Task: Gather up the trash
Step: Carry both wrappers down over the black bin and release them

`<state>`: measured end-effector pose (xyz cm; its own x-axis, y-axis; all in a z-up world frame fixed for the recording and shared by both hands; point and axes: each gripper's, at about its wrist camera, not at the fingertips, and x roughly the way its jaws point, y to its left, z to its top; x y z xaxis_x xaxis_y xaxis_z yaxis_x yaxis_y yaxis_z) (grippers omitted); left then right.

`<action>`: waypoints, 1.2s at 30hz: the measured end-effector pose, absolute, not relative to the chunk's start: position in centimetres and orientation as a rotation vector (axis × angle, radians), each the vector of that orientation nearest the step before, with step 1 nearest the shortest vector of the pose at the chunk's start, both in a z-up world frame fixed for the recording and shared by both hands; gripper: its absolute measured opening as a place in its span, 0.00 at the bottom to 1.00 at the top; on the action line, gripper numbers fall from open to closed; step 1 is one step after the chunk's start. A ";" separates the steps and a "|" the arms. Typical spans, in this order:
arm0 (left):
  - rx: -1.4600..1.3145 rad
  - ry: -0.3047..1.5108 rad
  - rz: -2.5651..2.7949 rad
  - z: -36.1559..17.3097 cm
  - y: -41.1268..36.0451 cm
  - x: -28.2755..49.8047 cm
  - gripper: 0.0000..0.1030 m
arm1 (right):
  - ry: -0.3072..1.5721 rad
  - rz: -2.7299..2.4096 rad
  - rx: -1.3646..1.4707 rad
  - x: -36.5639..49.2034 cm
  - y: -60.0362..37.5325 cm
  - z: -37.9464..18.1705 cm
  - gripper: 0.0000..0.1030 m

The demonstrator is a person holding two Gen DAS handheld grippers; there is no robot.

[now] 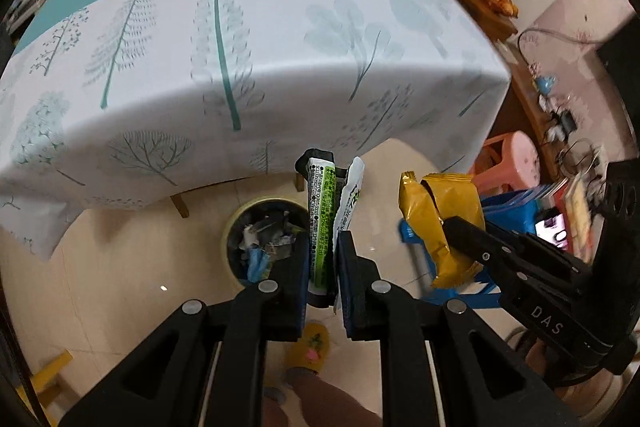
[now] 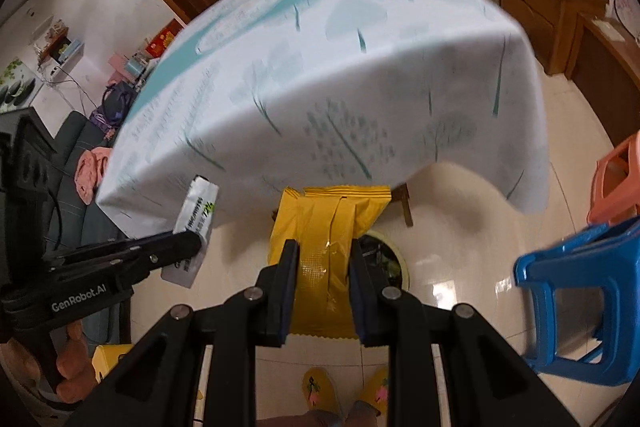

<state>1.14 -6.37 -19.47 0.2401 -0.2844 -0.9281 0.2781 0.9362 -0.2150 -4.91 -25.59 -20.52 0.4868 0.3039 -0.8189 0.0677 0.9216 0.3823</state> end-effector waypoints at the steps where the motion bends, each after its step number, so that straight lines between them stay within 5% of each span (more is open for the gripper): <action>1: 0.005 1.270 -0.383 -20.2 -6.3 1.0 0.12 | 1.068 0.140 0.393 -5.0 -25.4 -21.6 0.23; 18: 0.002 1.317 -0.397 -38.1 -4.8 2.7 0.18 | 1.112 0.073 0.406 -3.7 -22.6 -38.2 0.23; 36: -0.007 1.306 -0.432 -45.2 -2.8 3.5 0.52 | 1.169 0.098 0.374 -1.8 -20.9 -46.5 0.25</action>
<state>3.54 -2.77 -45.23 0.1940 -0.3122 -0.9300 0.3045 0.9204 -0.2454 -1.82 -20.92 -46.48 0.3946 0.2673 -0.8791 0.1173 0.9343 0.3367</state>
